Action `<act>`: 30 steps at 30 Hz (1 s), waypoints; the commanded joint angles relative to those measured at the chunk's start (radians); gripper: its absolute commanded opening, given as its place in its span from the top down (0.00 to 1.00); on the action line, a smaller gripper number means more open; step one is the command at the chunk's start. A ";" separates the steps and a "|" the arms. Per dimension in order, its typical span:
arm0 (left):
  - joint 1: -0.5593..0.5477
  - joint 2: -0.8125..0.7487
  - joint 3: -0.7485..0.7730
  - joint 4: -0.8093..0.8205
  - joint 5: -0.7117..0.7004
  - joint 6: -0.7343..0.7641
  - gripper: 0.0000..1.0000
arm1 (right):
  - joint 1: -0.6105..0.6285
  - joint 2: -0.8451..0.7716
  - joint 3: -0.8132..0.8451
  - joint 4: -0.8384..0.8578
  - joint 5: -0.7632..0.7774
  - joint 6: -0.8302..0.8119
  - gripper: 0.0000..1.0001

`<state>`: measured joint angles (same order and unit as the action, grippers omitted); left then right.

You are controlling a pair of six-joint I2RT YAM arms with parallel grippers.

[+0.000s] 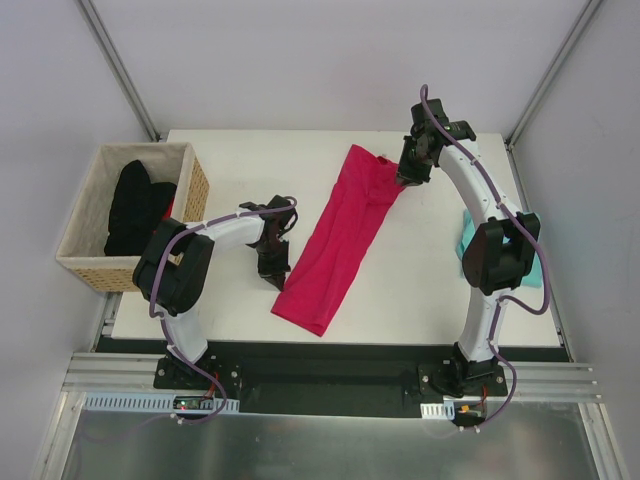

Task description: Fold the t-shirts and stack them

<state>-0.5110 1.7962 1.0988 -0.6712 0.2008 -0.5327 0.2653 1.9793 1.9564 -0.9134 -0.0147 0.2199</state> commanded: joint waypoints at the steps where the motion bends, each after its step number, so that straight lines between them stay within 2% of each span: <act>1: 0.002 -0.021 -0.011 -0.033 -0.043 -0.015 1.00 | -0.008 -0.033 0.013 -0.018 -0.005 0.003 0.76; 30: 0.039 -0.031 -0.046 -0.034 -0.052 -0.030 1.00 | -0.009 -0.023 0.022 -0.016 -0.013 -0.001 0.76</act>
<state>-0.4824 1.7885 1.0782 -0.6678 0.2001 -0.5529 0.2649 1.9793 1.9564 -0.9138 -0.0162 0.2199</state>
